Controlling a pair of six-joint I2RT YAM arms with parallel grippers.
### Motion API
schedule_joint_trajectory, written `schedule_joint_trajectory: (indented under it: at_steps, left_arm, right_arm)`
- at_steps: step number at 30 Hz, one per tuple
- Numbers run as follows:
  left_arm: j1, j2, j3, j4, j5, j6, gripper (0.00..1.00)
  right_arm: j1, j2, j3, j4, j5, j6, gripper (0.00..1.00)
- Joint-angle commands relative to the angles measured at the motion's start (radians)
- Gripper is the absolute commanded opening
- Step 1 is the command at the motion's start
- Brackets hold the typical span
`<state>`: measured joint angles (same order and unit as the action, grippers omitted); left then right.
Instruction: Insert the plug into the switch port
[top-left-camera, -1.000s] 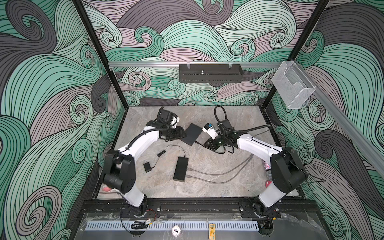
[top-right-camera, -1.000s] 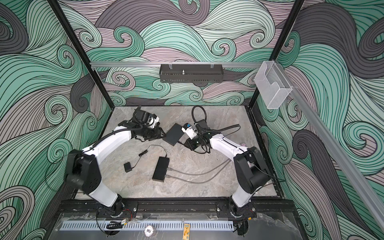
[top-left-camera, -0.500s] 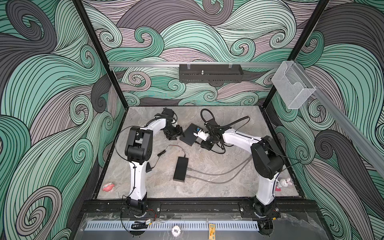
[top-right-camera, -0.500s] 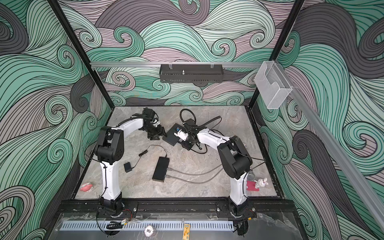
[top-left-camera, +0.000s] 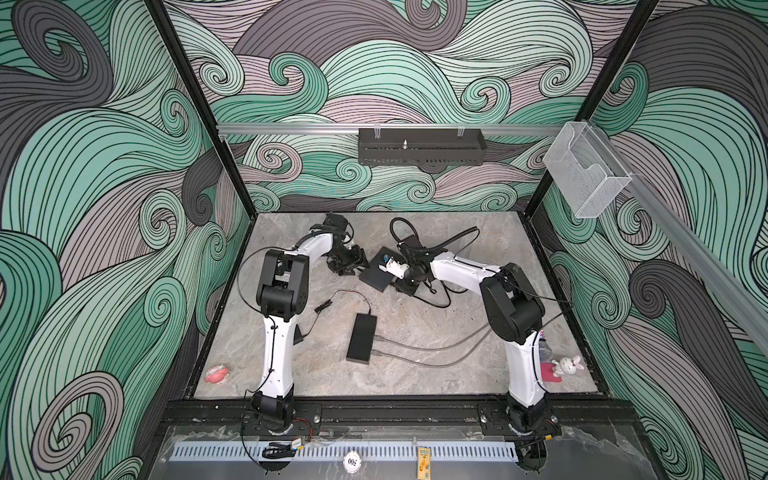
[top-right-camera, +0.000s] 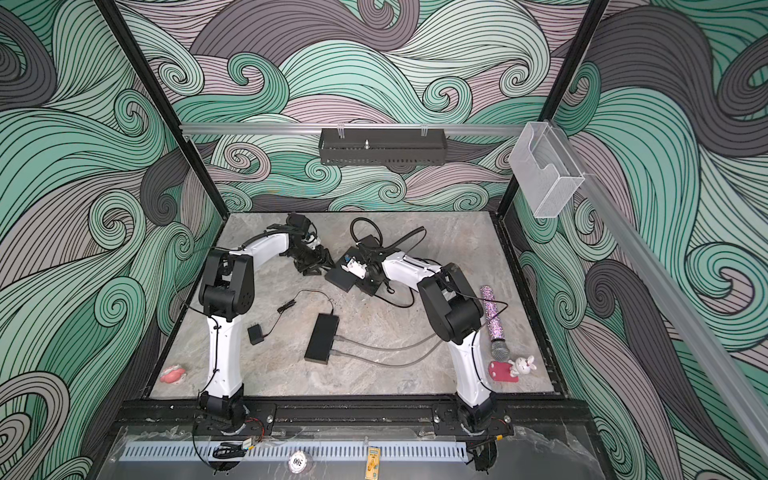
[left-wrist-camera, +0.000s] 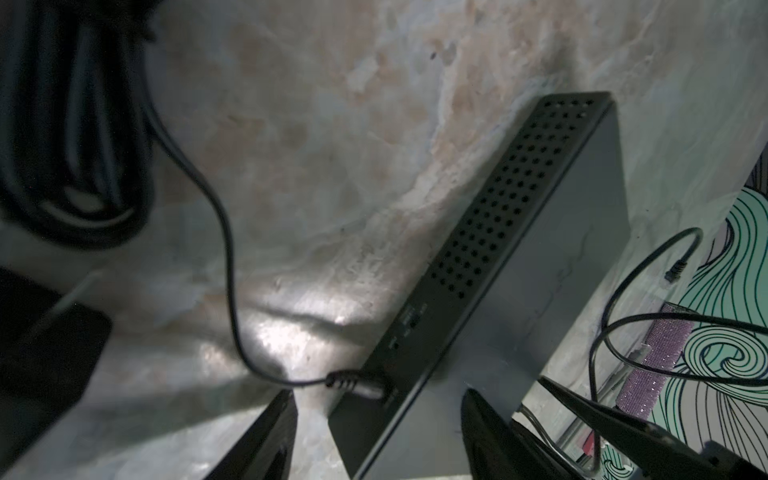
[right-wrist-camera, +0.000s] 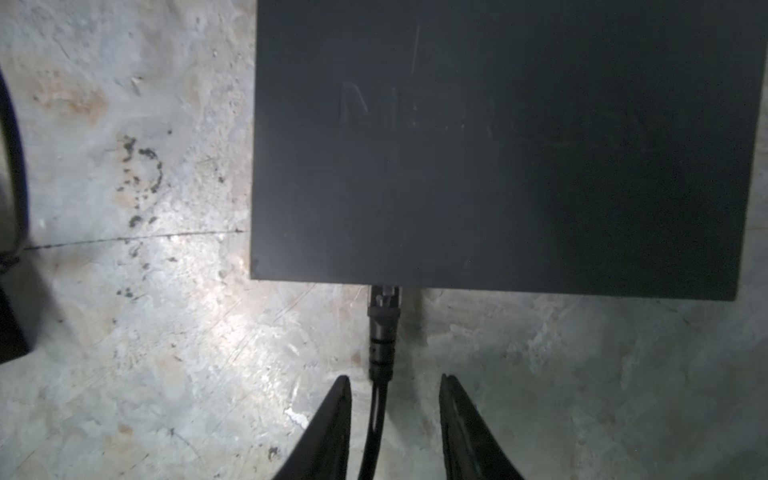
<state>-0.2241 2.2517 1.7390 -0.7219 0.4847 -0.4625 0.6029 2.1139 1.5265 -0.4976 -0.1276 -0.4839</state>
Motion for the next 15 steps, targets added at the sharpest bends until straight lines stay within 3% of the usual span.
schedule_joint_trajectory:
  at_steps: [1,15]
  left_arm:
    - [0.005,0.02,0.013,0.034,0.041,-0.05,0.65]
    - [0.0,0.04,0.004,0.06,0.095,-0.051,0.62]
  right_arm:
    - [0.002,0.03,0.042,-0.042,0.013,-0.027,0.37]
    - [0.014,0.088,0.114,-0.08,-0.017,-0.082,0.19]
